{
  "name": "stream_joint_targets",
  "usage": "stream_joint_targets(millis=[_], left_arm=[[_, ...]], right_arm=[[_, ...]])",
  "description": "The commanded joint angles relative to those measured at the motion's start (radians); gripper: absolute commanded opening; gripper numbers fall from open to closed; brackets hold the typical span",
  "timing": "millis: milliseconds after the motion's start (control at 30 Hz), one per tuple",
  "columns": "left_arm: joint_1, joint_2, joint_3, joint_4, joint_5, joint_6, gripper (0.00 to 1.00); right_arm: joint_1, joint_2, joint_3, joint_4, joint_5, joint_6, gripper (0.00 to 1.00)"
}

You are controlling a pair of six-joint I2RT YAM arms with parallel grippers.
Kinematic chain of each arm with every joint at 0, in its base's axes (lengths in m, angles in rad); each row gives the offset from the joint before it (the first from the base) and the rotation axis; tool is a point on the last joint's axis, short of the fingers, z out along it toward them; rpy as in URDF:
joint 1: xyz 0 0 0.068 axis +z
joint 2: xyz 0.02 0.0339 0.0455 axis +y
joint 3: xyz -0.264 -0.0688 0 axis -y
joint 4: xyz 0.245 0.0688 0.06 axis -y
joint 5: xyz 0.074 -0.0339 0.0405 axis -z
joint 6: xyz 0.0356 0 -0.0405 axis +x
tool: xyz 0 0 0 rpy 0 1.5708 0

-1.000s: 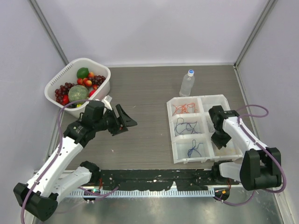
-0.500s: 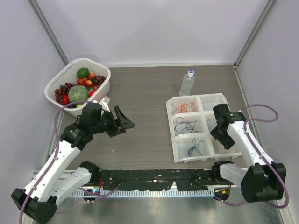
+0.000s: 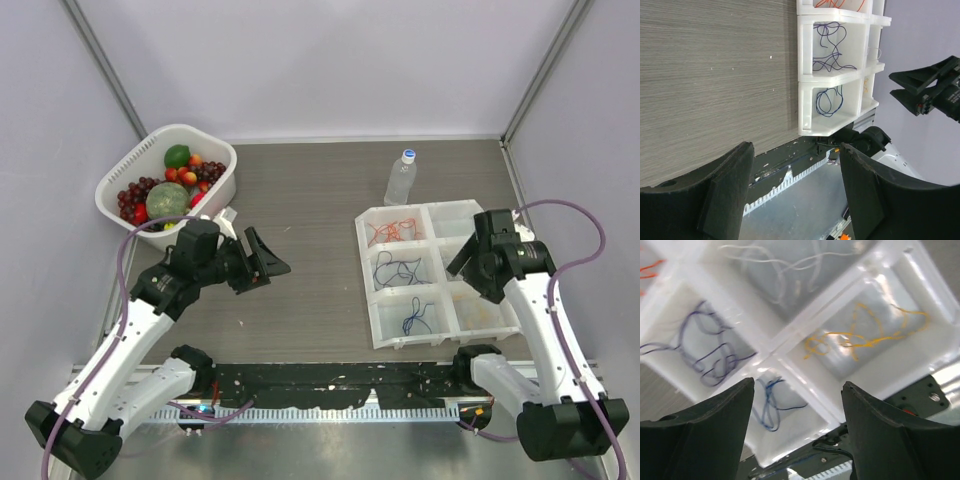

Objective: Untangle the cables

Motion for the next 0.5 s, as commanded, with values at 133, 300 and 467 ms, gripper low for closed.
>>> stream_joint_targets(millis=[133,300,467], left_arm=[[0.001,-0.026,0.021,0.075,0.038,0.012,0.75],[0.001,-0.092,0.059,0.191,-0.012,-0.014,0.85],[0.001,-0.181,0.132,0.271,-0.219,0.013,1.00]], right_arm=[[-0.002,-0.169,0.110,0.326,-0.466,-0.208,0.78],[-0.003,-0.185,0.194,0.393,-0.459,-0.205,0.81],[-0.002,-0.261,0.235,0.499,-0.436,-0.213,0.83]])
